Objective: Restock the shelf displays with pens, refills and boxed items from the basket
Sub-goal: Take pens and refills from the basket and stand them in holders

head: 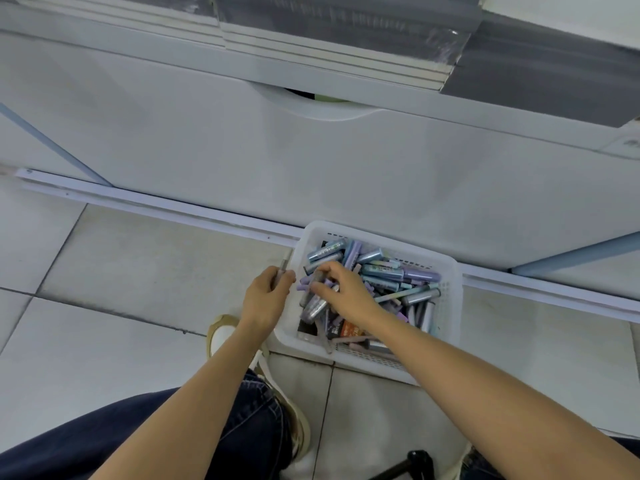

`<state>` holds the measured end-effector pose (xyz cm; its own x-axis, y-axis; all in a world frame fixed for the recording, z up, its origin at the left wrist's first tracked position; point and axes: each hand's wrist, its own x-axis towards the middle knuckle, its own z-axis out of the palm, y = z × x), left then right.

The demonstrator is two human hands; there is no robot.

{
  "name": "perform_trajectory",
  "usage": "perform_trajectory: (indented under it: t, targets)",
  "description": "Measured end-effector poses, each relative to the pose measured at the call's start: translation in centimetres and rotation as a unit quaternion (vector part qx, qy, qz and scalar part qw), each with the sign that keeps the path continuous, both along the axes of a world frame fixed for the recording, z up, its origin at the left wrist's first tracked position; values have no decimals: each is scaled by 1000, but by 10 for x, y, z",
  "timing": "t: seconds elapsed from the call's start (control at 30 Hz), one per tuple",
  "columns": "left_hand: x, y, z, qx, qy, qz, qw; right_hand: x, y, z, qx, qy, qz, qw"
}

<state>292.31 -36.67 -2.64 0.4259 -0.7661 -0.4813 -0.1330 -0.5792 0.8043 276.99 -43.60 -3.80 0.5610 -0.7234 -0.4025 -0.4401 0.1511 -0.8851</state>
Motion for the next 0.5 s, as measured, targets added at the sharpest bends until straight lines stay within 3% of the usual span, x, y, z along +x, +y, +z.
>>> perform_trajectory:
  t: [0.13, 0.27, 0.5]
  targets:
    - [-14, -16, 35, -28, 130, -22, 991, -11, -37, 40, -16, 20, 72, 997]
    - [-34, -32, 72, -50, 272, -126, 953, -23, -68, 94, -28, 6, 130, 991]
    - [-72, -57, 134, -118, 294, -180, 931, -70, -84, 181, -77, -45, 68, 994]
